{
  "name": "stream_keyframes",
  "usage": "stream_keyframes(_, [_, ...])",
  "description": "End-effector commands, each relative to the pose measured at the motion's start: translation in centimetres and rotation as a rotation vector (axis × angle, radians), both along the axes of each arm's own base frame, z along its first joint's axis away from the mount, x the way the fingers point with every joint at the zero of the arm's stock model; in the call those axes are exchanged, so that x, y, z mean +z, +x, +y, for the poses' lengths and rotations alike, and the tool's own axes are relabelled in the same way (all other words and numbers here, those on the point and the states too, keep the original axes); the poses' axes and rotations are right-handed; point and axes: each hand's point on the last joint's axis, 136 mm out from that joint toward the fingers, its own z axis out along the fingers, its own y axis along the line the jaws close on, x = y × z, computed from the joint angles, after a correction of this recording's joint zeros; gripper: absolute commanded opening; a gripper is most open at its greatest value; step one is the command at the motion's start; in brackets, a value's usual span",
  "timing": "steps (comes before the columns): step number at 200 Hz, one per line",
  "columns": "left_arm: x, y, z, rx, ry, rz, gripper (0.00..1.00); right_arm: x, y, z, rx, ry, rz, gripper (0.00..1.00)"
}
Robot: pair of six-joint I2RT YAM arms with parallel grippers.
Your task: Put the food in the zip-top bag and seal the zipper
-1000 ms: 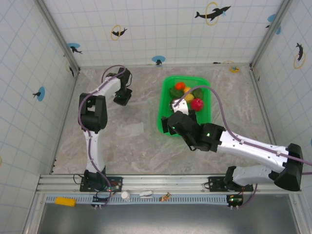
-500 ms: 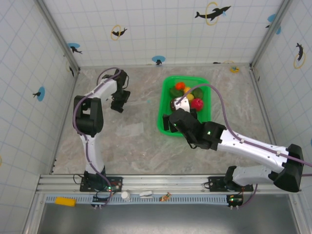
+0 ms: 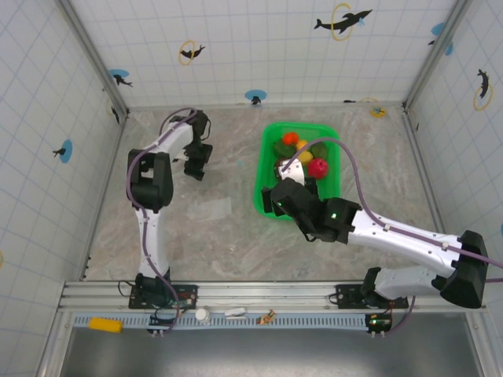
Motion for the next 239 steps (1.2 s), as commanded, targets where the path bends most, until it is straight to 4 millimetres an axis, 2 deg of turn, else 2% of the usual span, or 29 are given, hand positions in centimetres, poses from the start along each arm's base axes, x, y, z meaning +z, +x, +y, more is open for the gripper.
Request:
stream_keyframes(1, [-0.7, -1.4, 0.1, 0.022, -0.010, 0.085, 0.81, -0.3, 0.3, -0.1, -0.025, -0.011, -0.023, 1.00])
stream_keyframes(26, [-1.1, -1.8, 0.4, 0.018, 0.002, 0.089, 0.78, -0.2, 0.4, 0.0, -0.030, -0.012, -0.031, 1.00])
stream_keyframes(51, [-1.8, -2.2, 0.4, 0.005, 0.000, 0.097, 0.70, -0.1, 0.4, -0.1, -0.036, -0.019, -0.040, 1.00])
stream_keyframes(88, [-2.8, -3.3, 0.6, -0.022, 0.020, 0.109, 0.49, 0.4, 0.3, -0.7, -0.050, -0.012, -0.054, 0.99])
stream_keyframes(109, [-2.4, -3.2, 0.9, -0.051, 0.042, 0.091, 0.39, 0.4, 0.5, -1.0, -0.054, -0.011, -0.053, 0.95])
stream_keyframes(146, [1.0, 0.0, 1.6, -0.183, 0.113, -0.049, 0.24, 0.8, 0.5, -0.8, 0.001, 0.017, -0.037, 0.89])
stream_keyframes(153, [1.8, 0.9, 1.6, -0.233, 0.129, -0.086, 0.22, 1.0, 0.6, -0.9, 0.007, 0.031, -0.031, 0.89])
stream_keyframes(170, [4.2, 2.8, 1.8, -0.380, 0.188, -0.181, 0.05, 1.6, 0.5, -0.3, 0.073, 0.092, 0.001, 0.89])
stream_keyframes(186, [6.8, 4.2, 1.6, -0.531, 0.254, -0.273, 0.03, 2.6, 0.2, 0.4, 0.140, 0.189, 0.027, 0.90])
stream_keyframes(189, [7.2, 4.4, 1.5, -0.559, 0.264, -0.294, 0.00, 2.9, 0.3, 0.3, 0.142, 0.204, 0.028, 0.90])
stream_keyframes(213, [11.0, 5.3, -0.8, -0.820, 0.328, -0.429, 0.00, 3.3, 1.0, 0.0, 0.152, 0.256, 0.081, 0.86])
stream_keyframes(229, [12.8, 4.5, -3.2, -1.005, 0.341, -0.503, 0.00, 3.5, 1.4, -0.1, 0.155, 0.255, 0.093, 0.86])
stream_keyframes(239, [13.9, 3.6, -4.8, -1.099, 0.335, -0.555, 0.00, 3.8, 1.1, 0.5, 0.201, 0.280, 0.104, 0.91])
